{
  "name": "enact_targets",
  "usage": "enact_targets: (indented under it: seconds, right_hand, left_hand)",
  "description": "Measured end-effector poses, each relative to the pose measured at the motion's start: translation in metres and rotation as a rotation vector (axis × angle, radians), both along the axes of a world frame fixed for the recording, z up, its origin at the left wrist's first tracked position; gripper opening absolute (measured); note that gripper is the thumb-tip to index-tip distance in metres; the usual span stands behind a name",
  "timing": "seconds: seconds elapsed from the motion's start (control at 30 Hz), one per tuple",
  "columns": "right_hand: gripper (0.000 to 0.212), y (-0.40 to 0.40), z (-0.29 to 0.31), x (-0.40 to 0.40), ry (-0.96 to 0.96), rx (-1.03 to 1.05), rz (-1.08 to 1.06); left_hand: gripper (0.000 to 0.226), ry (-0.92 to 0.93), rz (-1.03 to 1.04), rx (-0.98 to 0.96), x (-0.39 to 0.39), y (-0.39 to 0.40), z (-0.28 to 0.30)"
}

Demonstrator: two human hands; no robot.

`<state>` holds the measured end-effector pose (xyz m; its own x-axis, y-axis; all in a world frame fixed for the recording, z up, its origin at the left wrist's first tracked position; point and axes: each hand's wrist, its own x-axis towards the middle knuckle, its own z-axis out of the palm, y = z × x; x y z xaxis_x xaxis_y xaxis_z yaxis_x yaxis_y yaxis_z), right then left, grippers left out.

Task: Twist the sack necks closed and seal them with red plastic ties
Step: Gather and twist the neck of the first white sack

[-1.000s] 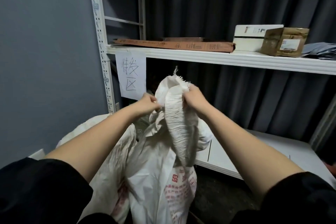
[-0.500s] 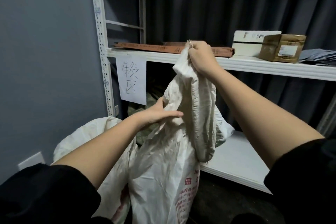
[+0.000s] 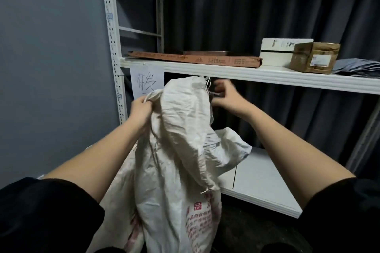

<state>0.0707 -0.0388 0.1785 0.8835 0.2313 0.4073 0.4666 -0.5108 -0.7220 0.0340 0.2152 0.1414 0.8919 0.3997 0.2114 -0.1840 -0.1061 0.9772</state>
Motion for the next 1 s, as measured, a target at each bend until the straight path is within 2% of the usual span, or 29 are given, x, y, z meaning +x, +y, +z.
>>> enact_targets:
  seconds: [0.07,0.1,0.13,0.17,0.23,0.27,0.3,0.33,0.37,0.43,0.5,0.57,0.67,0.73,0.8,0.93,1.0]
  right_hand:
    - [0.093,0.001,-0.022,0.009,0.088,-0.320,0.088]
    - [0.101,0.006,-0.026,0.006,0.089,-0.357,0.109]
    - [0.100,0.010,-0.030,0.007,0.095,-0.326,0.109]
    - [0.088,0.014,-0.030,0.005,0.097,-0.295,0.107]
    - [0.036,0.022,-0.029,-0.002,0.091,-0.401,0.102]
    - [0.016,0.023,-0.028,-0.003,0.034,-0.491,0.049]
    - [0.016,0.021,-0.028,-0.002,-0.023,-0.529,-0.063]
    - [0.022,0.018,-0.025,-0.002,-0.072,-0.476,-0.170]
    - [0.024,0.015,-0.021,0.000,-0.096,-0.390,-0.249]
    - [0.023,0.011,-0.008,-0.001,-0.145,-0.289,-0.341]
    - [0.024,0.009,0.007,-0.004,-0.164,-0.174,-0.333]
    - [0.031,0.012,0.022,-0.013,-0.175,-0.058,-0.283]
    - [0.031,0.014,0.035,-0.016,-0.245,-0.158,-0.279]
    - [0.026,0.010,0.041,-0.013,-0.236,-0.185,-0.276]
    - [0.014,0.003,0.044,-0.005,-0.245,-0.163,-0.275]
    - [0.013,-0.018,0.054,-0.001,-0.238,0.050,-0.306]
    - [0.016,-0.024,0.059,-0.005,-0.217,0.076,-0.249]
  left_hand:
    - [0.036,-0.009,-0.013,-0.030,-0.001,0.003,0.002]
    - [0.036,-0.019,-0.036,-0.040,-0.002,0.003,0.004]
    - [0.037,-0.024,-0.059,-0.054,-0.004,0.003,0.005]
    - [0.038,-0.025,-0.077,-0.072,-0.005,0.001,0.007]
    - [0.037,-0.026,-0.089,-0.093,-0.007,0.001,0.009]
    - [0.035,-0.039,-0.069,-0.061,-0.007,0.001,0.008]
    - [0.032,-0.060,-0.023,0.039,-0.009,0.001,0.007]
    - [0.035,-0.092,0.042,0.241,-0.013,0.001,0.005]
    - [0.050,-0.181,0.122,0.526,-0.019,0.000,0.003]
    - [0.079,-0.574,0.162,1.119,-0.031,-0.001,0.002]
    - [0.085,-1.033,0.008,1.549,-0.041,-0.013,0.007]
    - [0.073,-1.315,-0.210,1.810,-0.050,-0.037,0.012]
    - [0.037,-1.601,-0.258,1.888,-0.060,-0.078,0.005]
    - [0.028,-1.599,-0.128,1.973,-0.054,-0.094,-0.006]
    - [0.023,-1.484,0.033,2.013,-0.046,-0.097,-0.010]
    - [0.008,-1.116,0.243,1.969,-0.033,-0.092,0.019]
    - [0.004,-0.986,0.312,1.868,-0.029,-0.089,0.034]
